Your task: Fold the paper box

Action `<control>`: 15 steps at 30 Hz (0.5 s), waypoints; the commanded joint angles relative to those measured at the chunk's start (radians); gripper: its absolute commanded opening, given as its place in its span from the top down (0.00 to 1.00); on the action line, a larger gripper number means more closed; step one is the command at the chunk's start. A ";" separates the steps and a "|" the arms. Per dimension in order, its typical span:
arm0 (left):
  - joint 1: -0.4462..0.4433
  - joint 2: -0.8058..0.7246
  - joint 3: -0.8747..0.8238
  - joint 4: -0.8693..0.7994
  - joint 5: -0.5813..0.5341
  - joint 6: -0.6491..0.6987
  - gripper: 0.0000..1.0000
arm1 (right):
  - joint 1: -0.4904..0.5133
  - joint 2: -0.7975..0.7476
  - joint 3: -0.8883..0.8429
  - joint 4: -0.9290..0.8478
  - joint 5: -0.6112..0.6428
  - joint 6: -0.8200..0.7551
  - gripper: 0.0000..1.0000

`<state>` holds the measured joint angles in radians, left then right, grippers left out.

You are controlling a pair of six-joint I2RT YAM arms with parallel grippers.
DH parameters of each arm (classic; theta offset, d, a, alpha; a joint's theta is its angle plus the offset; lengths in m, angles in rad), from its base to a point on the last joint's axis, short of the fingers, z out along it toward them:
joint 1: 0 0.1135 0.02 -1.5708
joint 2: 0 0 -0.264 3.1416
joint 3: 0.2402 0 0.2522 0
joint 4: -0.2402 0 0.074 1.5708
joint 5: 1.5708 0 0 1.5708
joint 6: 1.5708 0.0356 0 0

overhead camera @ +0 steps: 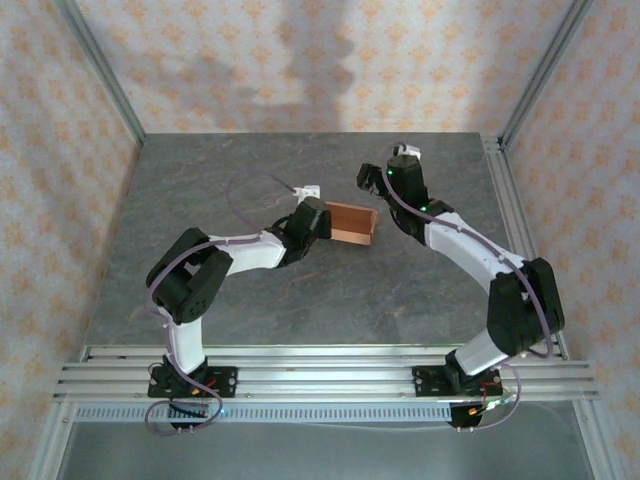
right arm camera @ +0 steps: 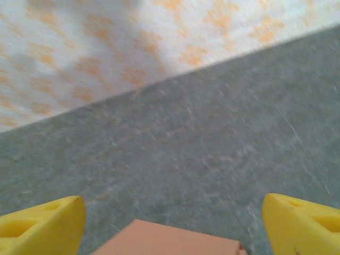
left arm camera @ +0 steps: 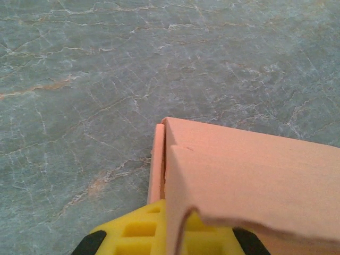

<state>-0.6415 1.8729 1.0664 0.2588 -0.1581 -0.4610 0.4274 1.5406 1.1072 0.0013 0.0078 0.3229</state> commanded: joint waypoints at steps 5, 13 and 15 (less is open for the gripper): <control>-0.027 -0.057 -0.063 -0.020 -0.032 0.029 0.75 | -0.005 0.062 -0.015 -0.123 -0.016 0.086 0.15; -0.049 -0.117 -0.138 -0.017 -0.030 0.028 0.56 | -0.006 0.105 -0.061 -0.103 -0.049 0.135 0.15; -0.050 -0.160 -0.181 -0.011 -0.023 0.035 0.46 | -0.006 0.104 -0.071 -0.102 -0.053 0.137 0.15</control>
<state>-0.6819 1.7866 0.9260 0.2462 -0.1612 -0.4351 0.4244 1.6344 1.0534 -0.0910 -0.0364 0.4351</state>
